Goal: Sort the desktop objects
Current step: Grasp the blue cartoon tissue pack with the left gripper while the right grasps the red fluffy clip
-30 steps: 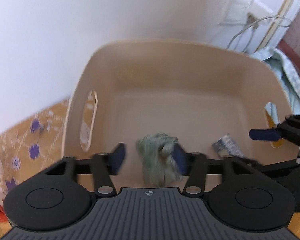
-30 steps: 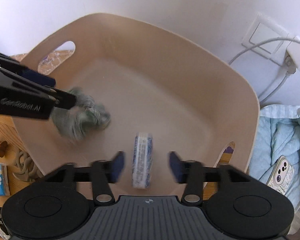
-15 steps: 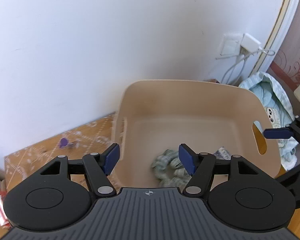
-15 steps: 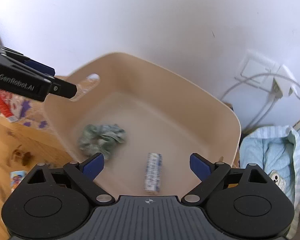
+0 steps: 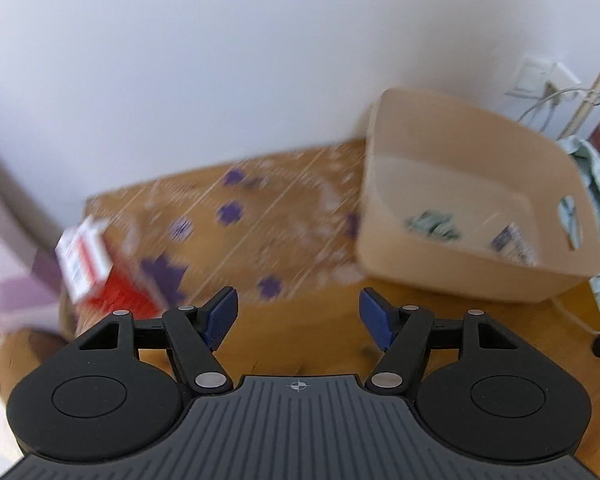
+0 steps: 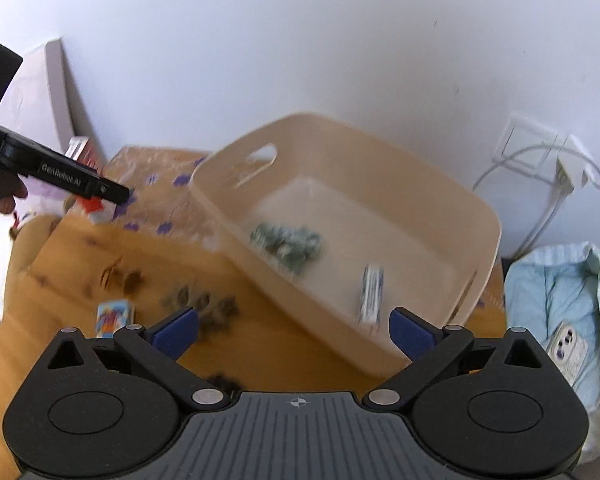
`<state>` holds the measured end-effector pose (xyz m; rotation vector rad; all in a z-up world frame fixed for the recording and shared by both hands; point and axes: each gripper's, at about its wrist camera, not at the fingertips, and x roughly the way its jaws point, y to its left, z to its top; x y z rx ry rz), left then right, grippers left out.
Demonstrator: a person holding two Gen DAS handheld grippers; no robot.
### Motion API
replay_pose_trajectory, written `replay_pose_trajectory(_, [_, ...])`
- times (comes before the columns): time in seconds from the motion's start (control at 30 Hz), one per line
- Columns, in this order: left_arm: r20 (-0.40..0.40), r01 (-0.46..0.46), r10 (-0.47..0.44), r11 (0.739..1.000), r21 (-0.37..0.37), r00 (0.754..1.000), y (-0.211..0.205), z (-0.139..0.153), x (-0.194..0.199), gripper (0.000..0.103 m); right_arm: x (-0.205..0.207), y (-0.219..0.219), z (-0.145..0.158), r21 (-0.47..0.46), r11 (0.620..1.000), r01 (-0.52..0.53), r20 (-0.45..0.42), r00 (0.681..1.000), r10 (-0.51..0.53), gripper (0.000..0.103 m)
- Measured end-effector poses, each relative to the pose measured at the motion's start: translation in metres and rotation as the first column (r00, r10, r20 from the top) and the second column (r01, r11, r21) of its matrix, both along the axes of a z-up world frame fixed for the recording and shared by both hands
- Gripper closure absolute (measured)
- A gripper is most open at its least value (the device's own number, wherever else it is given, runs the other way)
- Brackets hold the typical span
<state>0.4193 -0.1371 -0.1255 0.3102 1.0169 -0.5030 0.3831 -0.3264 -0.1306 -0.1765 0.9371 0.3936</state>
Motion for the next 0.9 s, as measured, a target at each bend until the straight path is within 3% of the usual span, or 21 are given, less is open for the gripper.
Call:
replay_pose_trajectory(0.27, [-0.110,-0.075,0.077,0.997,0.027,0.991,0.043,-0.033,-0.024,0.034,-0.042,0.009,-0.041,-0.087,0.993,-0.084,-0.082,0.994,0.077,0.000])
replay_pose_trajectory(0.57, [-0.189,-0.132,0.139,0.990,0.051,0.972,0.046,-0.062,-0.045,0.034,-0.074,0.007,-0.077,-0.122,0.981,-0.151,-0.152,0.980,0.132,0.000])
replay_pose_trajectory(0.7, [-0.237,-0.181,0.187,0.982,0.045,0.953,0.043,-0.076,-0.047,0.034,-0.077,0.006,-0.094,-0.128,0.977,-0.171,-0.172,0.974,0.148,0.000])
replay_pose_trajectory(0.9, [-0.309,-0.315,0.320,0.947,0.067,0.896,0.049,-0.100,-0.041,0.034,-0.079,0.011,-0.111,-0.132,0.970,-0.206,-0.185,0.966,0.180,0.000])
